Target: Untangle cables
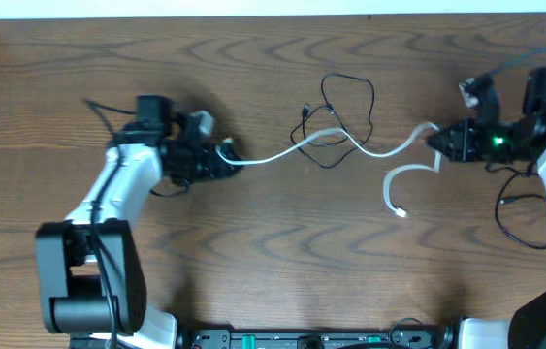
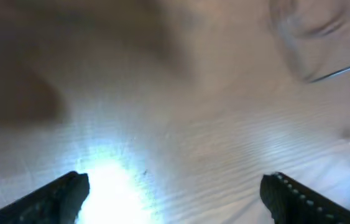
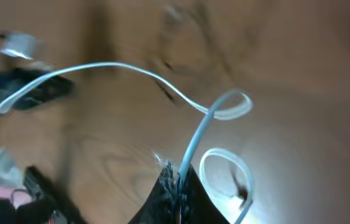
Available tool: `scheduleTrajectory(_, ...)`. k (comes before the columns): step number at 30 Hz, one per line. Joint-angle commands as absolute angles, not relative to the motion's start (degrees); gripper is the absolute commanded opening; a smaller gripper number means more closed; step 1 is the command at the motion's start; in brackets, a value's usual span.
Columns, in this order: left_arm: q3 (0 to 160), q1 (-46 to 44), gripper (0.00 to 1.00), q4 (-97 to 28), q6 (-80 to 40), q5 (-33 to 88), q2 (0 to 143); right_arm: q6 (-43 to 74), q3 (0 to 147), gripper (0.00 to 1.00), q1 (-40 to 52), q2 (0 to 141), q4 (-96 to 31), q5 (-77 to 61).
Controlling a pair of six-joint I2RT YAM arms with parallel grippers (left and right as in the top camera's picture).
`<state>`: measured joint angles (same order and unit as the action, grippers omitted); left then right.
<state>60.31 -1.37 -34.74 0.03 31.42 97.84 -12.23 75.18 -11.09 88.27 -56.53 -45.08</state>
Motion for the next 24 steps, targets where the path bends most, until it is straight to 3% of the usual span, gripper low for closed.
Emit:
scheduleTrajectory(1, 60.4, -5.9, 0.93, -37.1, 0.4, 16.8, 97.6, -17.5, 75.3, 0.01, -10.5, 88.0, -50.5, -58.9)
scheduleTrajectory(7, 60.4, -12.4, 0.93, -40.1, 0.7, 18.8, 97.6, -5.2, 75.3, 0.01, -10.5, 88.0, -32.6, -57.2)
scheduleTrajectory(10, 60.4, -14.5, 0.93, -40.1, 5.9, 26.5, 97.6, 5.0, 75.3, 0.01, -10.5, 88.0, -28.5, -45.6)
scheduleTrajectory(14, 60.5, -16.3, 0.93, -40.1, 11.1, 33.8, 97.1, 10.5, 75.3, 0.01, -10.2, 88.0, -32.6, -29.3)
scheduleTrajectory(20, 60.6, -16.6, 0.93, -39.9, 14.8, 33.9, 92.3, 12.3, 75.3, 0.01, -9.7, 88.0, -44.1, -8.9)
scheduleTrajectory(24, 60.6, -16.6, 0.93, -38.9, 13.3, 30.0, 88.2, 12.1, 75.3, 0.01, -9.7, 88.0, -45.5, -6.3)
